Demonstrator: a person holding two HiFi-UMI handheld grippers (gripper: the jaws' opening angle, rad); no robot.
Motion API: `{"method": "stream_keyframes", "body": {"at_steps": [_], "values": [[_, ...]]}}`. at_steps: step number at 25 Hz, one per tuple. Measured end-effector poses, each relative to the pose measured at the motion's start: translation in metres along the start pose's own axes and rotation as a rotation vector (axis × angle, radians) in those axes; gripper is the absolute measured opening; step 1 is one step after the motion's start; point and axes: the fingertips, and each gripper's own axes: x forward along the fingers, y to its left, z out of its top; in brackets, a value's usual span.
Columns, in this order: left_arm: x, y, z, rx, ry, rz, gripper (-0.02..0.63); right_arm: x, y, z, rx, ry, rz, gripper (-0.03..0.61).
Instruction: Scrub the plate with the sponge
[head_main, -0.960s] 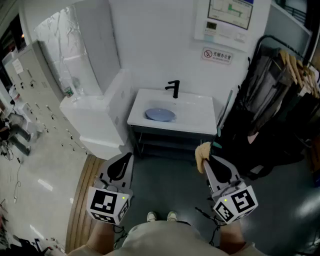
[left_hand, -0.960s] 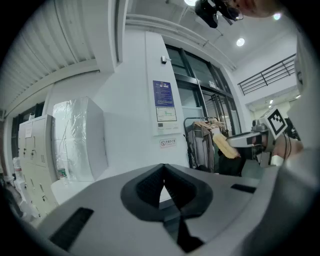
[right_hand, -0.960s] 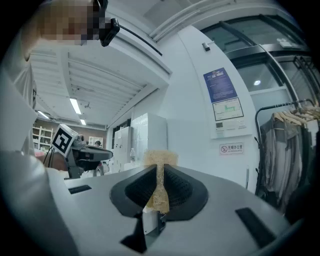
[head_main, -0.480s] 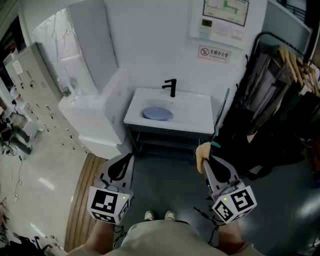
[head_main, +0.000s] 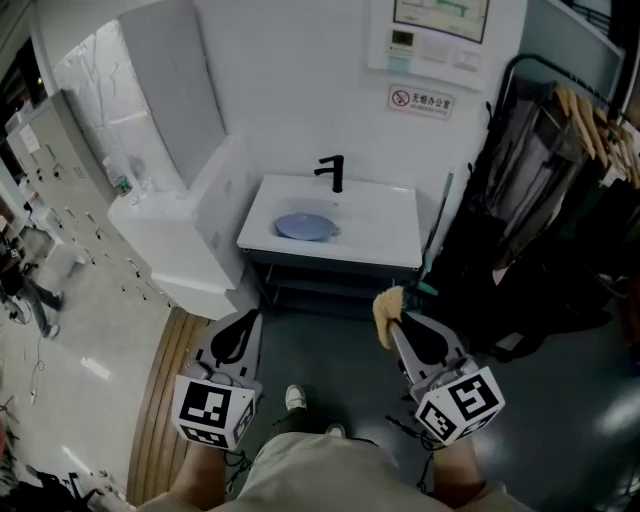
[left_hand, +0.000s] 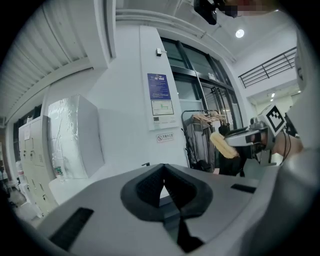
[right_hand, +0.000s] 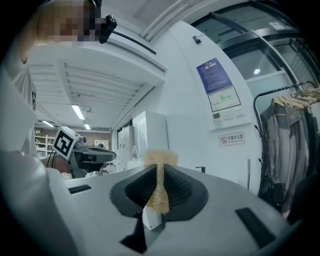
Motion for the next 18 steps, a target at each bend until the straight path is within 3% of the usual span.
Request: {"method": "stream_keyframes", "body": {"at_steps": [7,18], "values": [[0.032,0.015,-0.010,-0.014,-0.001,0.016,0.006,0.034,-0.019,-0.003,-0.046,0.011,0.023,0.052],[0.119,0.086,-0.019,-0.024,0.017,0.005,0.006,0.139,-0.059,-0.015,-0.061,0.087,0.029,0.052]]}}
